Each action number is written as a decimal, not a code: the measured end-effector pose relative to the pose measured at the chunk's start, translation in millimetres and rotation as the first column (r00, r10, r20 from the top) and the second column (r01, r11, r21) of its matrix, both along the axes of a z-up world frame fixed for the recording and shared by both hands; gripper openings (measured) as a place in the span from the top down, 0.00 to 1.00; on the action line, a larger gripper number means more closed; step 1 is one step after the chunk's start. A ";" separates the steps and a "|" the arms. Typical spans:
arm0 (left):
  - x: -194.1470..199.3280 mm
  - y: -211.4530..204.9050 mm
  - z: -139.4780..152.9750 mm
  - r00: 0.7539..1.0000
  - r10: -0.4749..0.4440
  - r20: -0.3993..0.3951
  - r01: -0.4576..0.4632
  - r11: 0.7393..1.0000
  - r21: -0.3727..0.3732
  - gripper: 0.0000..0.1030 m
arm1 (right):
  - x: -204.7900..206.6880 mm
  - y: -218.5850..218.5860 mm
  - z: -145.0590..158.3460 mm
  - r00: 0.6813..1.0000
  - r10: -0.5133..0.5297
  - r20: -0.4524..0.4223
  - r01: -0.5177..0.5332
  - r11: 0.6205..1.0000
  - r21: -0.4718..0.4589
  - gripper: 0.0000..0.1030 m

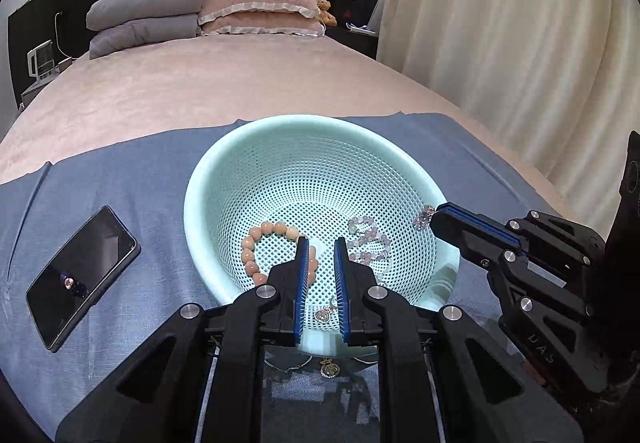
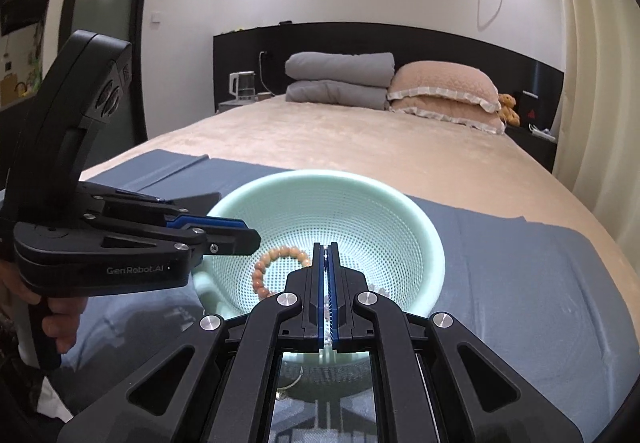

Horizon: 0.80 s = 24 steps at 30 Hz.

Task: Organize jewelry
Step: 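Carry both earrings over the basket and open both tools to drop them, then withdraw both open tools from the basket toward the hoop earrings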

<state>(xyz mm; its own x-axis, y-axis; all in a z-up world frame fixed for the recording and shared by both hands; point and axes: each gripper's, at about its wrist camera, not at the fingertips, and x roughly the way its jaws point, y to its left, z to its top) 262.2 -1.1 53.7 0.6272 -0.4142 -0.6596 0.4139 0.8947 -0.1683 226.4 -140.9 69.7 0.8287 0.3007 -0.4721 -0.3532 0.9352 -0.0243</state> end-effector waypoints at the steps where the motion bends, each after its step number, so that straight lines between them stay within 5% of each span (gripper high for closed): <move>1: 1.1 -0.1 -1.5 1.000 0.002 -0.003 -0.002 1.000 0.003 0.87 | 1.4 -0.5 -2.4 1.000 0.003 -0.013 -0.003 1.000 0.004 0.98; 8: 1.9 9.7 -3.3 1.000 0.025 0.002 -0.025 1.000 -0.008 0.86 | -2.5 -5.2 -12.0 1.000 0.002 -0.029 -0.001 1.000 0.026 0.96; 11: -1.6 17.2 1.0 0.999 0.036 0.017 -0.035 0.999 -0.023 0.69 | -3.7 -7.6 -13.0 1.000 0.001 -0.032 0.000 0.999 0.032 0.95; 18: -16.0 41.8 8.6 0.998 0.048 0.046 -0.045 0.997 -0.068 0.39 | -20.9 -16.1 -12.7 0.999 0.032 -0.007 -0.032 0.997 0.068 0.55; 24: -28.7 48.3 -7.3 0.998 0.019 0.052 -0.018 1.000 -0.008 0.22 | -43.5 -16.6 -9.7 0.992 0.120 0.025 -0.121 0.989 0.083 0.31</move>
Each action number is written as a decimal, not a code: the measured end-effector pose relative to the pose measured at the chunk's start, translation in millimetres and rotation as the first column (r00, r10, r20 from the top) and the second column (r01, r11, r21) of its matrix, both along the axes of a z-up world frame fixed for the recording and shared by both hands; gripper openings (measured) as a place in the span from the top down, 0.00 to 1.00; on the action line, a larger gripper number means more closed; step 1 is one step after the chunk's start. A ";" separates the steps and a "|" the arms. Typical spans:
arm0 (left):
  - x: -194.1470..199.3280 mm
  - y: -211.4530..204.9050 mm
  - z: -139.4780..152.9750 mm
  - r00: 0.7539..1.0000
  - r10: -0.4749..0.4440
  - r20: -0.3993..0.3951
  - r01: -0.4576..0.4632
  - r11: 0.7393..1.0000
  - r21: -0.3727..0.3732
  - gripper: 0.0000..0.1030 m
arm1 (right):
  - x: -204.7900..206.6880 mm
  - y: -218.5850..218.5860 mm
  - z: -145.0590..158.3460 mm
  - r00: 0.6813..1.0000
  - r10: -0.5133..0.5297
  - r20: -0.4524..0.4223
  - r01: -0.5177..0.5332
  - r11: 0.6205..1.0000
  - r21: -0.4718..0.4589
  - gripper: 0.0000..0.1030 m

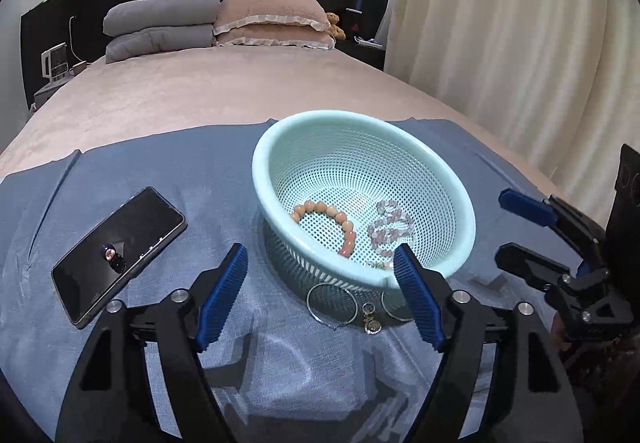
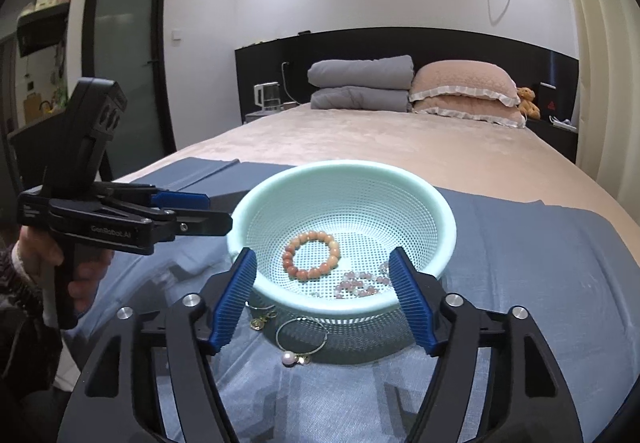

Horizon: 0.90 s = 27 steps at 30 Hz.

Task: Organize jewelry
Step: 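Withdraw both open tools from the basket toward the hoop earrings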

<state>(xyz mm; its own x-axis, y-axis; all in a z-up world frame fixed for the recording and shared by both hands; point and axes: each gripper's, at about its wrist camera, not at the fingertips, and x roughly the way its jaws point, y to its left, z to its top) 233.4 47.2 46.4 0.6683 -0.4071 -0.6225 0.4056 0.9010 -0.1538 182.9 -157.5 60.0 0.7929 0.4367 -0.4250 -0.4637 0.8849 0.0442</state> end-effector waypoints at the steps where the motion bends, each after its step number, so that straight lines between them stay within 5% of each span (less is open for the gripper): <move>1: -1.6 0.5 -4.2 1.000 -0.009 -0.008 0.009 1.000 0.005 0.20 | -2.3 0.4 -0.3 1.000 0.008 0.000 -0.008 1.000 -0.006 0.27; 8: -5.9 6.8 -30.3 0.997 -0.022 -0.069 0.022 1.000 -0.002 0.12 | -11.3 4.0 -15.0 0.996 0.061 -0.058 -0.063 0.997 -0.039 0.19; 17: -8.2 -11.2 -47.6 0.996 -0.063 -0.058 0.069 0.991 0.117 0.11 | 4.0 15.9 -51.2 0.980 0.048 -0.192 -0.071 0.991 -0.113 0.20; 23: -14.1 -28.7 -48.1 0.996 -0.087 -0.028 0.090 0.985 0.147 0.13 | 14.0 20.9 -63.7 0.967 0.036 -0.252 -0.069 0.990 -0.124 0.41; 27: -16.0 -36.9 -56.7 0.993 -0.101 -0.060 0.109 0.982 0.155 0.30 | 19.2 23.1 -71.4 0.954 0.042 -0.297 -0.079 0.990 -0.115 0.57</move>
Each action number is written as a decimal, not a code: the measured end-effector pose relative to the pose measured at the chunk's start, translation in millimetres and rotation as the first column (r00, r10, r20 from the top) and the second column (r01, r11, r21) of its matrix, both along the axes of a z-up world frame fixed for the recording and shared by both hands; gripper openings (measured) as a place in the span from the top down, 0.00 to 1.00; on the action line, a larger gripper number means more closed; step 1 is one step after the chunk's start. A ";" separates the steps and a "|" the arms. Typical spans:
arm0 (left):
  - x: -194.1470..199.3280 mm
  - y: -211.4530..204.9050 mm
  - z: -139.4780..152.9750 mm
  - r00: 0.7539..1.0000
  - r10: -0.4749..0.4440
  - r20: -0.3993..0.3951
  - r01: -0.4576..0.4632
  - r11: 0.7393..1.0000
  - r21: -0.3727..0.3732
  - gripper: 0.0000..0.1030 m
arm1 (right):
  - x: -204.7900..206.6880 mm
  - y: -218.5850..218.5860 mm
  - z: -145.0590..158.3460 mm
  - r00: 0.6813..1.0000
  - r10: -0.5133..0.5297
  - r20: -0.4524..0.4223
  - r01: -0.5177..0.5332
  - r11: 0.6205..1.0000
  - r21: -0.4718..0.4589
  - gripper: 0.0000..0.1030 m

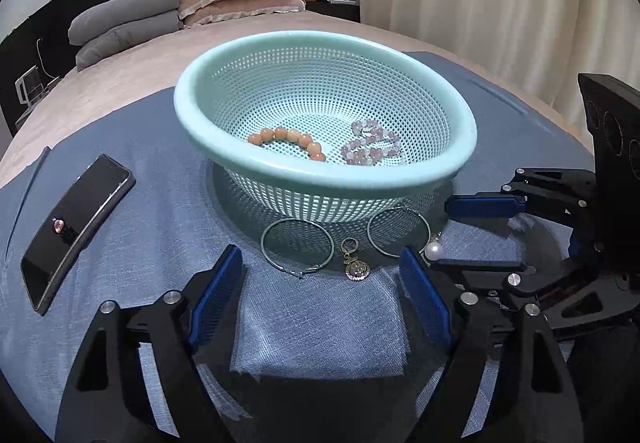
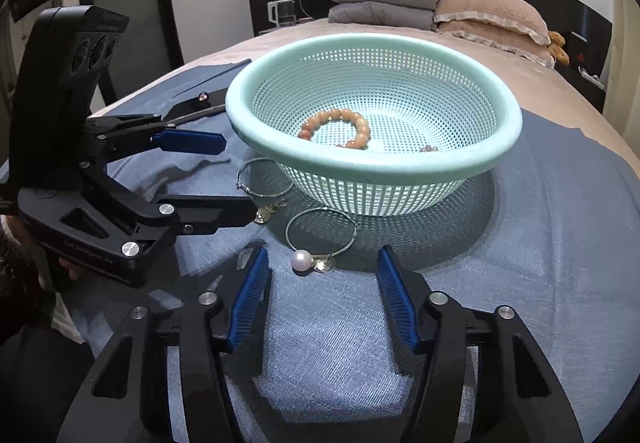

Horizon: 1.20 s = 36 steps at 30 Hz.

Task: Organize jewelry
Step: 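Withdraw both open tools from the basket toward the hoop earrings, then grasp the pearl earring with the right tool while the left tool grasps a silver hoop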

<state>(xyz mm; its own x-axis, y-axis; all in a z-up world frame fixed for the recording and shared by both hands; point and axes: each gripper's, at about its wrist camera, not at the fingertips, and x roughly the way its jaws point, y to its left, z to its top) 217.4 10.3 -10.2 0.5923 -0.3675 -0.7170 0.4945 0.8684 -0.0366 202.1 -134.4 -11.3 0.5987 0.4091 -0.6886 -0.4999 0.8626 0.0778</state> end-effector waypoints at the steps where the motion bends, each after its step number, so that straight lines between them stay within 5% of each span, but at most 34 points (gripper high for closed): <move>1: 2.3 -1.3 -3.6 1.000 -0.001 -0.011 0.001 1.000 0.012 0.34 | 0.6 0.6 -0.7 1.000 -0.002 -0.002 0.002 1.000 -0.002 0.61; 7: 18.9 5.0 -6.8 0.998 0.037 -0.049 -0.037 0.999 -0.008 0.61 | 1.1 1.4 -0.6 1.000 -0.009 -0.011 0.009 1.000 0.004 0.80; 11: 23.7 9.8 -5.0 0.996 0.021 -0.083 -0.024 0.999 -0.036 0.96 | 1.4 0.6 2.0 1.000 -0.007 -0.004 0.008 1.000 0.004 0.81; 25: 26.8 23.6 9.1 0.993 0.037 -0.109 -0.053 0.989 -0.140 1.00 | -8.5 -12.6 11.8 0.999 -0.034 0.023 0.034 0.999 0.030 0.81; 31: 36.5 28.1 6.5 0.988 0.080 -0.129 -0.097 0.987 -0.125 0.99 | -9.5 -7.4 11.9 0.999 -0.015 0.030 0.015 1.000 0.024 0.81; 36: 45.5 22.2 3.7 0.986 0.087 -0.141 -0.104 0.987 -0.123 0.68 | -10.2 -7.0 11.6 0.999 -0.015 0.031 0.014 1.000 0.026 0.81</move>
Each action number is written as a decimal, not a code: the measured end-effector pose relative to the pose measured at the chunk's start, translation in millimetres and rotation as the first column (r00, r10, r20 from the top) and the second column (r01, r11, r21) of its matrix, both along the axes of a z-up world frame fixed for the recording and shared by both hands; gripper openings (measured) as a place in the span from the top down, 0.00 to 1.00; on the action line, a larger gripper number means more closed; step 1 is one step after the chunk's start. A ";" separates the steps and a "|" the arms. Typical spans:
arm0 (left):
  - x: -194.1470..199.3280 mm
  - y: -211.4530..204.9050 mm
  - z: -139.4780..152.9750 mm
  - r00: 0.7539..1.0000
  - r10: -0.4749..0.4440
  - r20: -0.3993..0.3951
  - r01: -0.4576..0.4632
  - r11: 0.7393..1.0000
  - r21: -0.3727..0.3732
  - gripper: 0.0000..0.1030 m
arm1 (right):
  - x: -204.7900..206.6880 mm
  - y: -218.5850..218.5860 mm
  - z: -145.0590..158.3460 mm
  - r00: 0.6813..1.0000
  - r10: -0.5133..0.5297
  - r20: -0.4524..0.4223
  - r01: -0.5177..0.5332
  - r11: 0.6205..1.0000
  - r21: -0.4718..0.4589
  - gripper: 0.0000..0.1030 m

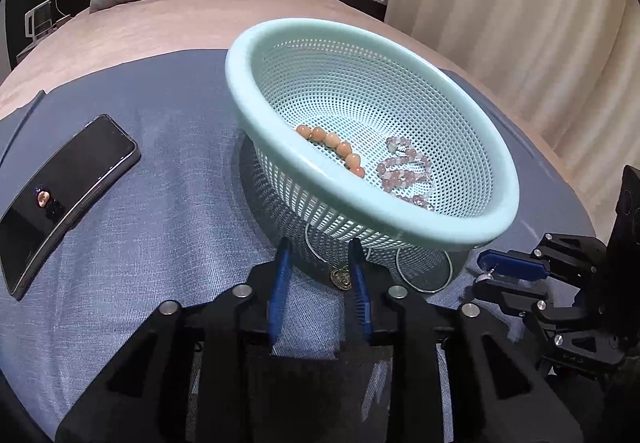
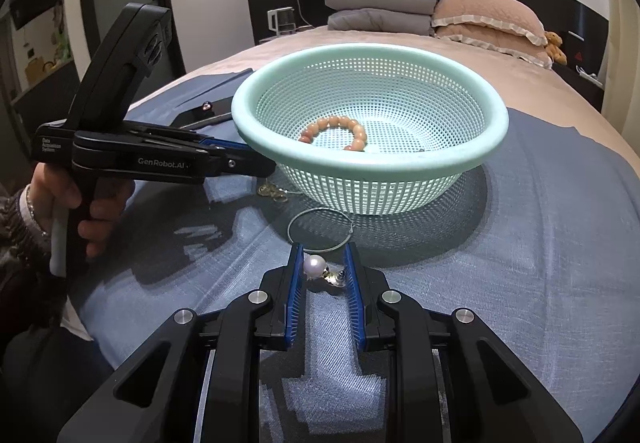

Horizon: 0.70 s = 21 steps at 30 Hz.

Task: Organize jewelry
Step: 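Grasp the pearl earring with the right tool while the left tool grasps a silver hoop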

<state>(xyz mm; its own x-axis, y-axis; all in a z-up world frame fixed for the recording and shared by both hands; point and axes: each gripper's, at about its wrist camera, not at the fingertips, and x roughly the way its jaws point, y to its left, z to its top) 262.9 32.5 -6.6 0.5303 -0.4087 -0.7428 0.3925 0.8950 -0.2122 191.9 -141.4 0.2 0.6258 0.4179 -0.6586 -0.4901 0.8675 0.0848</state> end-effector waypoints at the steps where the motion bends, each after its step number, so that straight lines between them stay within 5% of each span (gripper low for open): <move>1: 2.4 -0.7 -1.5 1.000 0.003 -0.007 -0.003 1.000 0.002 0.68 | 0.1 -0.3 0.0 1.000 -0.001 0.000 0.001 1.000 0.003 0.81; 5: 10.5 -4.6 -7.1 0.999 0.009 -0.039 -0.009 1.000 0.008 0.68 | 0.3 -2.4 -0.2 1.000 -0.002 0.001 0.002 1.000 0.007 0.81; 7: 12.3 -15.2 -7.6 1.000 0.001 -0.023 0.001 0.997 0.079 0.79 | -0.2 -1.6 -0.3 1.000 -0.003 0.002 0.003 1.000 0.007 0.81; 8: 12.8 -20.3 -9.0 1.000 -0.004 -0.019 0.006 0.993 0.115 0.95 | -0.3 -2.2 0.0 1.000 -0.003 0.003 0.003 1.000 0.007 0.81; 9: 13.1 -22.9 -9.9 1.000 -0.007 -0.022 0.009 0.992 0.125 0.97 | -0.9 -2.3 0.6 1.000 -0.003 0.006 0.003 1.000 0.008 0.81; 21: -20.3 17.3 14.9 0.999 0.032 -0.032 -0.031 0.998 0.047 0.98 | -7.2 -15.1 13.5 0.999 -0.036 0.035 0.034 0.998 0.052 0.81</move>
